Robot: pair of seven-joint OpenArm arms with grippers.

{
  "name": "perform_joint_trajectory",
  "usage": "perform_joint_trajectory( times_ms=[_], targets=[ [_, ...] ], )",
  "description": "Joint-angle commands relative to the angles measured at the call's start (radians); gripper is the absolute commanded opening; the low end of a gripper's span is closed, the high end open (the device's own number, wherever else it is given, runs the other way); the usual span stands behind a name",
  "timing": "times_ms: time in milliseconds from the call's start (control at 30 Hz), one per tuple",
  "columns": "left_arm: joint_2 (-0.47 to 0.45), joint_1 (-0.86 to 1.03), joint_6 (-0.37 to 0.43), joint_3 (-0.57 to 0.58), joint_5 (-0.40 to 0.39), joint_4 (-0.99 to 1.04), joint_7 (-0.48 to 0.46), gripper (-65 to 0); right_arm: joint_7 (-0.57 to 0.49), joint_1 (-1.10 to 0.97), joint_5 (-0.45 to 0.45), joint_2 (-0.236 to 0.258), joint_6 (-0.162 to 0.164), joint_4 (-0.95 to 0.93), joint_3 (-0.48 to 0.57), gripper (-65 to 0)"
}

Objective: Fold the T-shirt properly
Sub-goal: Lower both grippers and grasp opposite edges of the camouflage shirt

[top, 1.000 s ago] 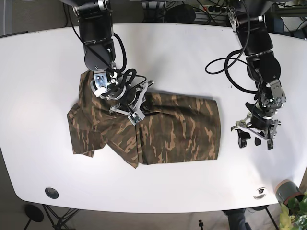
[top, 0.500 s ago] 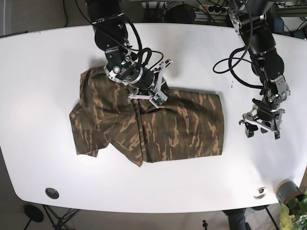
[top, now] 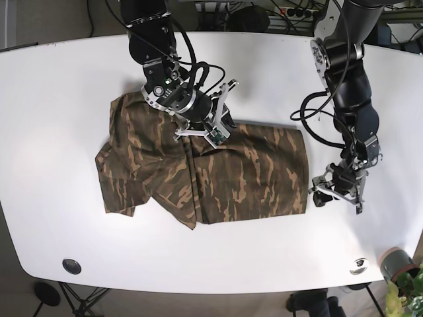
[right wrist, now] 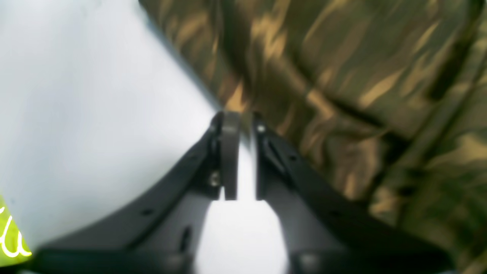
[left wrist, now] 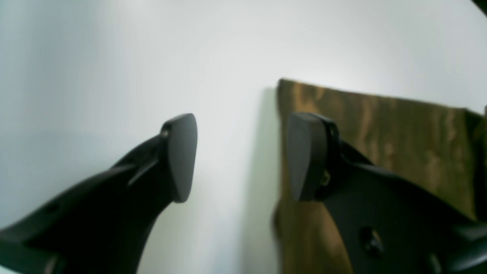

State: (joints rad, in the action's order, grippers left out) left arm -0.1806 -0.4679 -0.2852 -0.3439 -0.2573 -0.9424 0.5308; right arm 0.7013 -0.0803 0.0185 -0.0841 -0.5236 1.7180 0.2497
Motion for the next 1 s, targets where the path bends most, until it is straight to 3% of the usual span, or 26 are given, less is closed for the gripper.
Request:
perform_joint_trajectory(
  times_ms=[0, 67, 133, 333, 667, 967],
  targets=[
    [-0.017, -0.064, -0.001, -0.004, -0.01, 0.052, -0.024, -29.9, -0.021, 0.01, -0.016, -0.006, -0.002, 0.03, 0.001, -48.8],
    [0.005, -0.113, -0.003, -0.004, -0.01, 0.116, -0.024, -29.9, -0.021, 0.014, -0.016, -0.006, -0.002, 0.03, 0.001, -41.2],
    [0.019, -0.139, -0.003, -0.004, -0.01, 0.153, -0.024, -29.9, -0.021, 0.012, -0.016, -0.006, -0.002, 0.037, 0.001, -37.9],
    [0.029, -0.183, -0.003, -0.002, -0.007, 0.262, -0.045, -29.9, -0.021, 0.009, -0.016, -0.006, -0.002, 0.049, 0.001, -40.6],
    [0.043, -0.263, 0.001, 0.052, -0.001, 0.53, -0.2, -29.9, -0.021, 0.009, -0.016, -0.003, -0.002, 0.064, -0.019, -40.4],
    [0.043, -0.263, 0.004, 0.136, -0.003, 0.561, -0.22, -29.9, -0.021, 0.009, -0.018, -0.009, -0.011, 0.064, -0.092, -40.4]
  ],
)
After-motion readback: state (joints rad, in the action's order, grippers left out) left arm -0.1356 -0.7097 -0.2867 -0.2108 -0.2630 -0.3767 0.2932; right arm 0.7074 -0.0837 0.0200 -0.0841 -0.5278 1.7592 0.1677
